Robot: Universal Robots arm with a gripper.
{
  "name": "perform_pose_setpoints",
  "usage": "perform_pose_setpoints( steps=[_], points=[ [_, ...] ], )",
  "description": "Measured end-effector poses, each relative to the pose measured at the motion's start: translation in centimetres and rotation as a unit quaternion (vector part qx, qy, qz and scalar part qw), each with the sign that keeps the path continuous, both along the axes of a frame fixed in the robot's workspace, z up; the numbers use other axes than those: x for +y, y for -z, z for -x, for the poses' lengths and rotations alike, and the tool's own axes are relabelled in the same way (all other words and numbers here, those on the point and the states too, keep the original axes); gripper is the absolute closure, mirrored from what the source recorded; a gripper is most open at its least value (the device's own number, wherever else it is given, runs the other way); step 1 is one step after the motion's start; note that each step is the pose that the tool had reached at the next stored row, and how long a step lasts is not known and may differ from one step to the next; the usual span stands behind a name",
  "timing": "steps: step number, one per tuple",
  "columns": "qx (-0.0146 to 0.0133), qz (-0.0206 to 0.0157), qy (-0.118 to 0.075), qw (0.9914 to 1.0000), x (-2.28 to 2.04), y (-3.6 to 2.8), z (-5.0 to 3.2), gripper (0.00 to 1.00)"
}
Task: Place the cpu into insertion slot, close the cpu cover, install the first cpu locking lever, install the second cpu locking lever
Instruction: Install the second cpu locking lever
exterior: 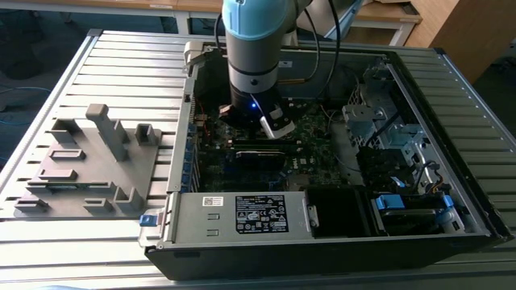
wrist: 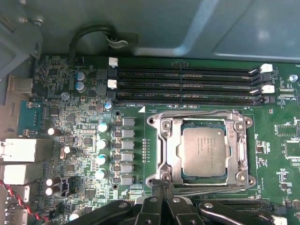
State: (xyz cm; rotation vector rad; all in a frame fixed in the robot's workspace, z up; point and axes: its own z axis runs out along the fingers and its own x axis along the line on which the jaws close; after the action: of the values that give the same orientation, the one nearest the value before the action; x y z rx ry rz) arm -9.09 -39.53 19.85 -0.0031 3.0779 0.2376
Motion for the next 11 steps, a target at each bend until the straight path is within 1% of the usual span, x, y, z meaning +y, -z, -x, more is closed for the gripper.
perform_pose_setpoints(
  steps=[2, 4, 9, 11],
  points=[
    [-0.0001, -0.0038, 0.0, 0.99999, -0.05, 0.01, 0.02, 0.89],
    [-0.0002, -0.0065, 0.0, 0.99998, -0.12, 0.03, 0.03, 0.89],
    [-0.0007, -0.0097, 0.0, 0.99995, -0.45, 0.14, 0.06, 0.89],
    [-0.0009, -0.0118, 0.0, 0.99993, -0.55, 0.18, 0.07, 0.89]
  ],
)
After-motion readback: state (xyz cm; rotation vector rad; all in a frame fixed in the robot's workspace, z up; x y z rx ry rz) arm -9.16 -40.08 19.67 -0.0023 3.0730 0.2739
